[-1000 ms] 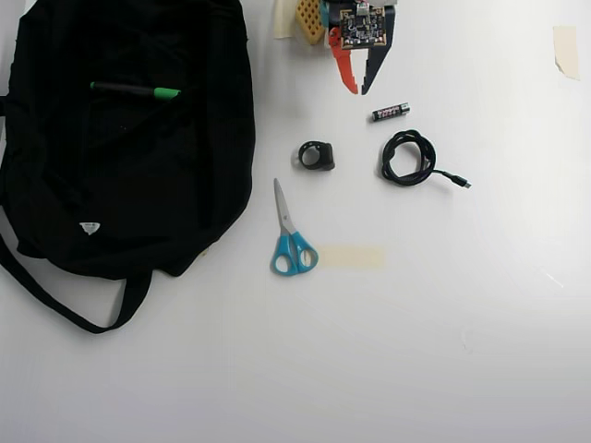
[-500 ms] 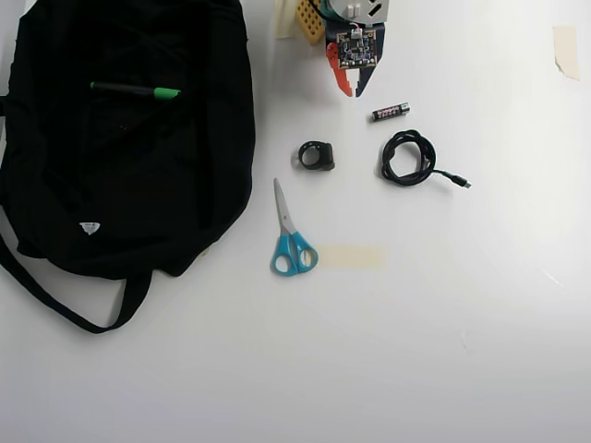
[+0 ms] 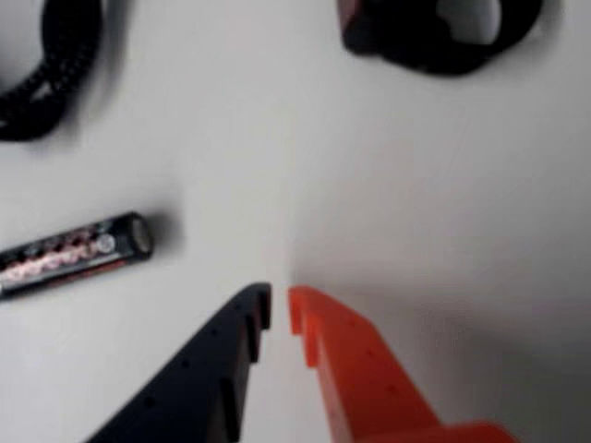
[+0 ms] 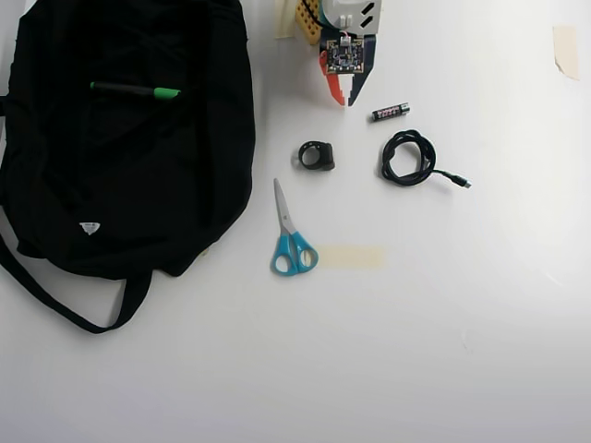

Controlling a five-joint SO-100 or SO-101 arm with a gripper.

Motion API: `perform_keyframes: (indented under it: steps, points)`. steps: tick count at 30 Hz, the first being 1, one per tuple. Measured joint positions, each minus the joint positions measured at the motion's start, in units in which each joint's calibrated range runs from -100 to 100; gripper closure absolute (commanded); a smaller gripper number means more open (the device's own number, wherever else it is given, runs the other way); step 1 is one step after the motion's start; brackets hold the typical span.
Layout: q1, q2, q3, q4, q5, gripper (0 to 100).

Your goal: Put the green marker into the black bag

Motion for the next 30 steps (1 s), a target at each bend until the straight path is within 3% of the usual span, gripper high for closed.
perform_keyframes:
  steps: [30]
  points:
    - [0.00,0.00,2.91,-0.09,0.00,98]
